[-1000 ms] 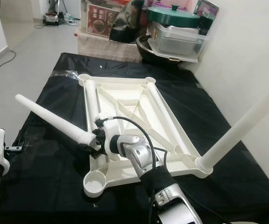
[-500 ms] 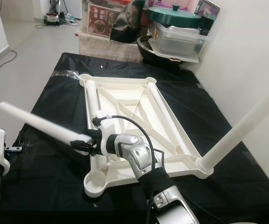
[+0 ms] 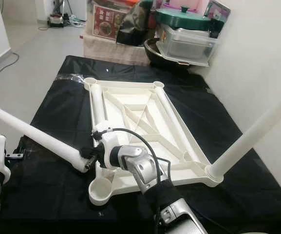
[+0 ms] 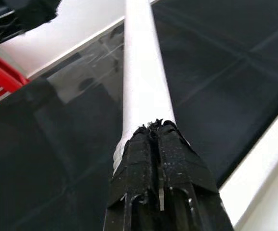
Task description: Building children table
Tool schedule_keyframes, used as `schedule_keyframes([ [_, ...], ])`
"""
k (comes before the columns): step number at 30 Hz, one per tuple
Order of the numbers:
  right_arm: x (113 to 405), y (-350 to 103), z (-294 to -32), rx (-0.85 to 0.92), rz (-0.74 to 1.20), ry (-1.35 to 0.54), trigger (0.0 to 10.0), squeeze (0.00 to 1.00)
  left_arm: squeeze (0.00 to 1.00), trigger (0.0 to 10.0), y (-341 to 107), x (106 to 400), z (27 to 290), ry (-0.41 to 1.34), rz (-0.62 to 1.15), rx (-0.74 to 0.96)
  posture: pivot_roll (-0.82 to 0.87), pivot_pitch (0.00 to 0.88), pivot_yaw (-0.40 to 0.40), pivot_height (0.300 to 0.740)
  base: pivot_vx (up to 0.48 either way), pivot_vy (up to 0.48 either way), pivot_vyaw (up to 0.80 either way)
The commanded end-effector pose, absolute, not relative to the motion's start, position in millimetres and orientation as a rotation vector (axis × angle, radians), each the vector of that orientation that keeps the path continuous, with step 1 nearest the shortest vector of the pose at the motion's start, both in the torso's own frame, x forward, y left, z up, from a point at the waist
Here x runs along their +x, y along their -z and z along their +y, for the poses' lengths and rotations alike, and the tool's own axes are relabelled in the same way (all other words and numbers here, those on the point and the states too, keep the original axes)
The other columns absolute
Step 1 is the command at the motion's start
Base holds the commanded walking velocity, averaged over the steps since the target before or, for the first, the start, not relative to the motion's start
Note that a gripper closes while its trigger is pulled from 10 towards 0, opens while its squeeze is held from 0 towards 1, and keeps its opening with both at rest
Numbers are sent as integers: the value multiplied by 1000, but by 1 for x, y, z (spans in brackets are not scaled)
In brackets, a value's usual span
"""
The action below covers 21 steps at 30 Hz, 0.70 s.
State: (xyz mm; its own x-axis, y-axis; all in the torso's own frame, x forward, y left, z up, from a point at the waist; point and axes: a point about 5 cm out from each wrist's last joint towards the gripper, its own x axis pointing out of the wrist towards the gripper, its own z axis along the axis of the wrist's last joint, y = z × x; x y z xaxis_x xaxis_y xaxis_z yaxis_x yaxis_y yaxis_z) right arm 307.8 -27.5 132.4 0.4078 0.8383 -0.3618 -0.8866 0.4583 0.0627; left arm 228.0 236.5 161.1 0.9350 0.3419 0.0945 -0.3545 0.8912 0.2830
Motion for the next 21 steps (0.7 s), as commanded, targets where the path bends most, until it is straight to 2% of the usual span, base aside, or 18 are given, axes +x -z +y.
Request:
schedule_keyframes([
  [1, 305, -125, -30, -177, 404, -1087, 10000, 0, 0, 10000, -161, 229, 238, -359, -46, 290, 167, 0, -181, 714, 0, 0, 0],
  [5, 306, -126, -29, -169, 408, -1079, 10000, 0, 0, 10000, -162, 229, 240, -364, -48, 294, 167, 0, -180, 714, 0, 0, 0],
  [6, 306, -127, -29, -157, 408, -1082, 10000, 1000, 0, 10000, -162, 229, 240, -364, -48, 295, 167, 0, -180, 714, 0, 0, 0],
  [11, 307, -133, -26, -154, 397, -1095, 10000, 1000, 0, 10000, -162, 229, 239, -365, -47, 297, 169, 0, -183, 714, 0, 0, 0],
  [12, 307, -135, -24, -155, 393, -1102, 10000, 953, 0, 10000, -161, 229, 239, -365, -48, 297, 170, 0, -185, 714, 0, 0, 0],
  [13, 307, -135, -24, -155, 393, -1102, 10000, 953, 0, 10000, -161, 229, 239, -365, -48, 297, 170, 0, -185, 714, 0, 0, 0],
  [14, 307, -139, -20, -154, 394, -1120, 10000, 0, 0, 10000, -161, 229, 240, -367, -48, 299, 170, 0, -185, 714, 0, 0, 0],
  [21, 305, -141, -16, -155, 416, -1143, 10000, 0, 0, 10000, -162, 229, 241, -372, -50, 302, 171, 0, -189, 714, 0, 0, 0],
])
